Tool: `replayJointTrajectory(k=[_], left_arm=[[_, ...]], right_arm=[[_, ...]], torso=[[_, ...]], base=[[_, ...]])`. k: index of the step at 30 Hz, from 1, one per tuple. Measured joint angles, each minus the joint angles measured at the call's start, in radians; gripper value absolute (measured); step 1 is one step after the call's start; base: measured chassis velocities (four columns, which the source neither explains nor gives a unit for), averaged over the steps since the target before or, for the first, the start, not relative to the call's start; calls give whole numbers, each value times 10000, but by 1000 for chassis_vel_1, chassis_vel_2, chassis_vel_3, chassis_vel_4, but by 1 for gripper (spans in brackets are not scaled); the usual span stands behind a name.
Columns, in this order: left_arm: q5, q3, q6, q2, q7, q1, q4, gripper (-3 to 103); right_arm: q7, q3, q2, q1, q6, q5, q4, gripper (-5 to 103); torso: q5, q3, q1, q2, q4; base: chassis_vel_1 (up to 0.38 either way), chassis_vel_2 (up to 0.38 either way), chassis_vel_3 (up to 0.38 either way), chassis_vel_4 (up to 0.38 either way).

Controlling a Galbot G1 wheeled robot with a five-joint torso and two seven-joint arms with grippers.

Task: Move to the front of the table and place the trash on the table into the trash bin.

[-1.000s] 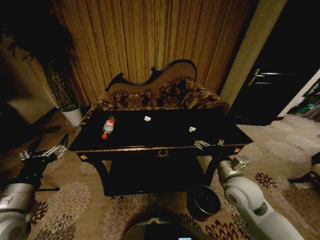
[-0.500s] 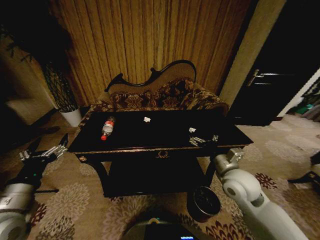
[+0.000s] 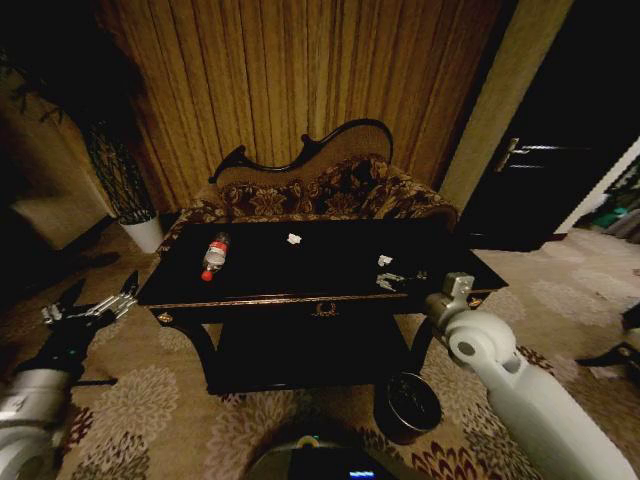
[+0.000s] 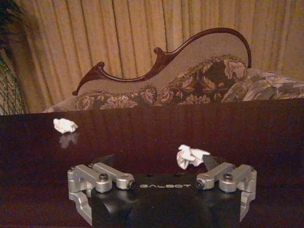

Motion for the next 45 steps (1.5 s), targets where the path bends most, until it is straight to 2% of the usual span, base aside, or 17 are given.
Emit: replayJointTrajectory(k=[14, 26, 38, 40, 44, 45], left_arm=[[61, -77, 0, -93, 36, 86, 0, 100], [60, -13, 101, -51, -3, 5, 0, 100], [38, -36, 95, -80, -5, 13, 0, 100], [37, -36, 85, -81, -4, 12, 0, 100], [35, -46, 51, -77, -3, 24, 0, 100], [35, -46, 51, -77, -3, 24, 0, 100]], right_arm=[[471, -1663, 60, 2271, -396, 224, -1507, 100], [1004, -2131, 304, 2908, -709, 393, -2420, 100], [1091, -2184, 311, 3020, -713, 338, -2800, 101], [1096, -2196, 311, 3014, -711, 308, -2804, 100], [1111, -2287, 322, 2975, -665, 98, -2811, 80], [1111, -2287, 322, 2975, -665, 98, -2811, 80]], torso=[[0, 0, 1, 0, 0], [0, 0, 1, -1, 0], [0, -1, 1, -1, -1], [0, -1, 1, -1, -1], [0, -1, 1, 0, -1], [0, -1, 1, 0, -1]], base=[[0, 0, 0, 0], [0, 0, 0, 0], [0, 0, 0, 0], [0, 0, 0, 0], [0, 0, 0, 0], [0, 0, 0, 0]])
